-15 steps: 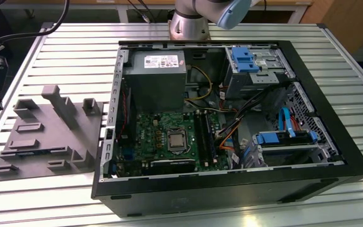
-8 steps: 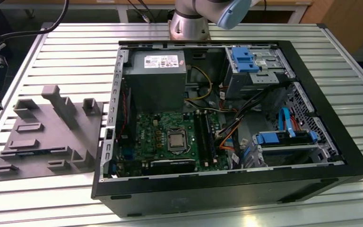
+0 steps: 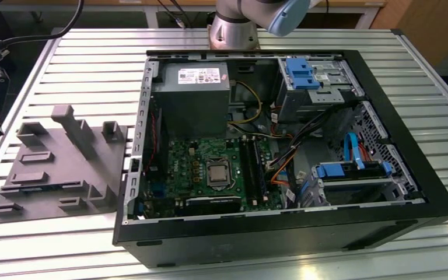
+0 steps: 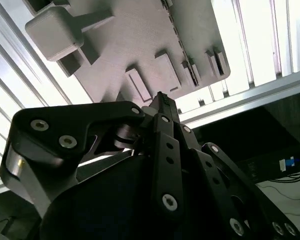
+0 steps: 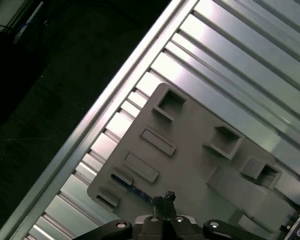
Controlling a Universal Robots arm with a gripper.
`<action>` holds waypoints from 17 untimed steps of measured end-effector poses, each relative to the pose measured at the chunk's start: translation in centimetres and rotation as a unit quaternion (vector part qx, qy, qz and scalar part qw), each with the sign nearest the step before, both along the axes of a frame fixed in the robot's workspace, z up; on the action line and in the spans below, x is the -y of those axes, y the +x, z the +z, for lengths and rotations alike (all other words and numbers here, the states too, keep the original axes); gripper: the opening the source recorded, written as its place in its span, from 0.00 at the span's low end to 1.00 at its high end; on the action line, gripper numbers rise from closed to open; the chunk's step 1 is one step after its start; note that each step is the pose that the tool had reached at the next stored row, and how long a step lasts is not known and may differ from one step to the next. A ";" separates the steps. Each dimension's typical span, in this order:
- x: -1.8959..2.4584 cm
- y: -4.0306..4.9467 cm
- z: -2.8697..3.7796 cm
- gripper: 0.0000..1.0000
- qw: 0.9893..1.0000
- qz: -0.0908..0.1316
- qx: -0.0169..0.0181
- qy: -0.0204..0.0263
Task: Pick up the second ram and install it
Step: 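Pick up the second ram and move it above second insertion slot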
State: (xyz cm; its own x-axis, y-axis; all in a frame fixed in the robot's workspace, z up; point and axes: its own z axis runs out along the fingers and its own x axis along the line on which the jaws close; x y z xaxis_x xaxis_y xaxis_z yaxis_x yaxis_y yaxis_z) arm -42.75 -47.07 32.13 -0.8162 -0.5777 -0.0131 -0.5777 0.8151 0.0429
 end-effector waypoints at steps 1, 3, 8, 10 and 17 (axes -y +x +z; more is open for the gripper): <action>0.00 0.00 0.00 0.11 1.000 0.004 0.000 0.000; 0.00 0.00 0.00 0.11 1.000 0.012 0.000 0.000; 0.00 0.00 0.00 0.11 0.999 0.033 0.000 0.000; 0.00 0.00 0.00 0.11 0.999 0.041 0.000 0.000; 0.00 0.00 0.00 0.11 0.998 0.068 0.000 0.000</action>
State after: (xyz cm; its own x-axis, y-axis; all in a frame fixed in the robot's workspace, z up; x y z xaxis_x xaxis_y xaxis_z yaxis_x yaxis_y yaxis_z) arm -42.75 -47.07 32.13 -0.7298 -0.6835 -0.0131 -0.6833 0.7288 0.0429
